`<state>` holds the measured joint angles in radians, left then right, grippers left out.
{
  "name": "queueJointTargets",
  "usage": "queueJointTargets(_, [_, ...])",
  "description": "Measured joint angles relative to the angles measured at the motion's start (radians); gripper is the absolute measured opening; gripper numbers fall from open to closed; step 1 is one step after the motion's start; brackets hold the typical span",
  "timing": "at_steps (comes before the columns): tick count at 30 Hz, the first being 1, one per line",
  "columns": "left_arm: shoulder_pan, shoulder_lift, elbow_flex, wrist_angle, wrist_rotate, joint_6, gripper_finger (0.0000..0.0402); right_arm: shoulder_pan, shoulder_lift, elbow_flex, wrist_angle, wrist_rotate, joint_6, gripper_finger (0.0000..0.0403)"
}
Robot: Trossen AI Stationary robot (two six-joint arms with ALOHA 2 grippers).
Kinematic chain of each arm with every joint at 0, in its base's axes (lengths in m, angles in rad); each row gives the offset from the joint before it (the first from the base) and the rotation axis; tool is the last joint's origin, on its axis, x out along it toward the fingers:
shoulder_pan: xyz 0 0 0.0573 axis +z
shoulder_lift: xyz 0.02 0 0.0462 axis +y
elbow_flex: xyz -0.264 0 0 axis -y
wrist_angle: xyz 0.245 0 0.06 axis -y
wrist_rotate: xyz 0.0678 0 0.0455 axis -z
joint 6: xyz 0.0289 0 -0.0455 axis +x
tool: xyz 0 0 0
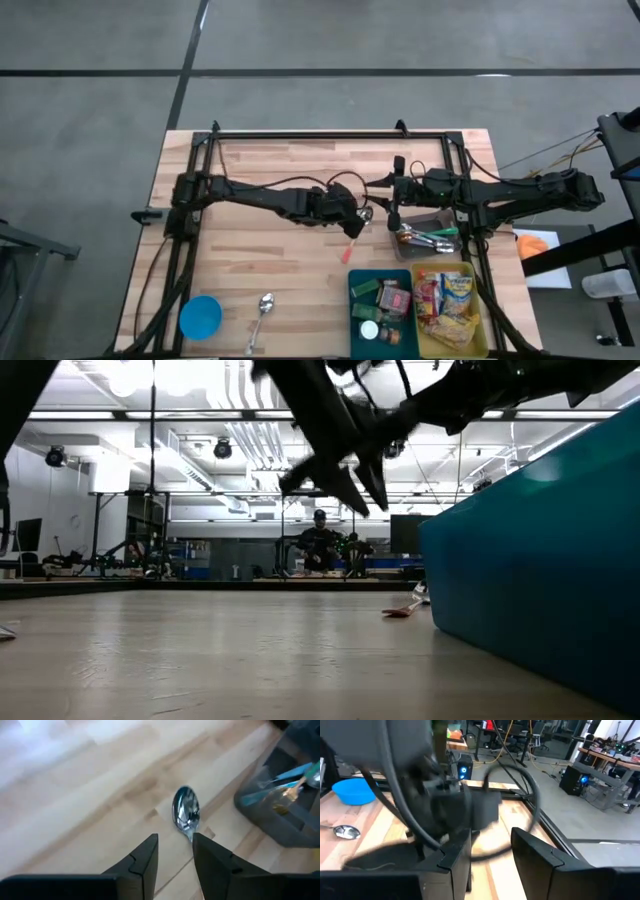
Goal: Pick & Place Food Item
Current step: Put the orange spoon into the black bin
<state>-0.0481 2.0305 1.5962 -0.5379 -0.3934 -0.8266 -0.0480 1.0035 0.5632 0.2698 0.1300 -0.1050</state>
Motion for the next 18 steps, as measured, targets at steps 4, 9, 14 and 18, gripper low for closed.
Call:
queueJointTargets(4, [-0.034,-0.081,-0.043,-0.026,-0.104,0.031,0.0122,0.000,0.000,0.001,-0.001,0.000,0.000,0.0139])
queueJointTargets(9, [-0.060,-0.249,-0.210,0.035,-0.215,0.015,0.0122,-0.001,0.002,0.000,-0.004,0.004,0.000,0.0139])
queueJointTargets(14, [-0.076,-0.466,-0.471,0.237,-0.273,0.102,0.0122,-0.001,0.002,0.000,-0.005,0.003,-0.001,0.0139])
queueJointTargets(18, [-0.080,-0.656,-0.700,0.421,-0.273,0.203,0.0122,-0.001,0.002,0.000,-0.005,0.002,0.000,0.0139])
